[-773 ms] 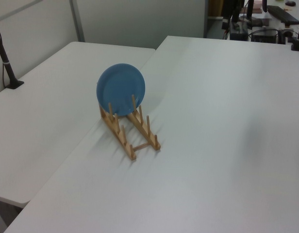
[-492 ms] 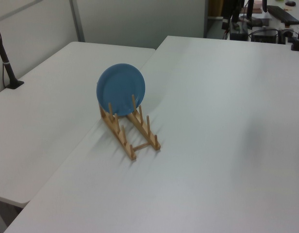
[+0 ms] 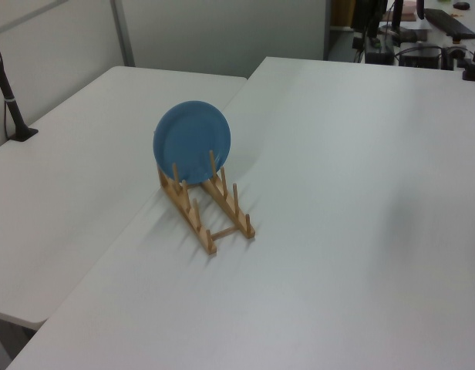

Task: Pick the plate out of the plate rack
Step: 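Move the gripper down toward the blue plate's rim in the rack, then close the gripper on the blue plate's rim, then lift the blue plate out of the rack and carry it away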

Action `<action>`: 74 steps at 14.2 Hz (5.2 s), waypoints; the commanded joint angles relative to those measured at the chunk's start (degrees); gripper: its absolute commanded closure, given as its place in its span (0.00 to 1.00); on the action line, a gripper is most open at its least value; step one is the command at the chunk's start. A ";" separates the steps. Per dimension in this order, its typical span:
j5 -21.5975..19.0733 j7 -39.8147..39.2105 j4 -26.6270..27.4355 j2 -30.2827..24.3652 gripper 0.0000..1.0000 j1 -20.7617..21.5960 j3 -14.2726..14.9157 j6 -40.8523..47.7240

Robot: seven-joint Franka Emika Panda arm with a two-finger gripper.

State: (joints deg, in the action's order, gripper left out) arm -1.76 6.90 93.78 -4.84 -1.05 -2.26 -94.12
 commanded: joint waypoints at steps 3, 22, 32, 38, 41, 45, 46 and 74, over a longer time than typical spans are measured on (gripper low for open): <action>-0.52 -15.67 0.70 1.40 0.00 -1.23 0.59 -1.23; 11.50 4.34 -0.53 26.36 0.00 7.29 -1.34 -70.22; 20.75 13.05 -5.10 33.58 0.37 6.59 -3.10 -70.50; 22.32 13.05 -5.10 33.75 0.91 6.68 -3.10 -70.50; 24.52 13.14 -5.01 33.75 0.96 6.68 -3.10 -70.49; 26.37 13.14 -5.01 34.19 1.00 6.76 -3.10 -70.41; 26.37 13.14 -5.01 34.10 1.00 6.68 -3.10 -70.41; 6.33 -39.24 1.58 19.77 1.00 -16.17 -4.51 -2.81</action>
State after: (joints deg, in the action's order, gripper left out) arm 6.42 -30.31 93.91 12.91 -15.23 -6.44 -97.33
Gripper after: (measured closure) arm 0.934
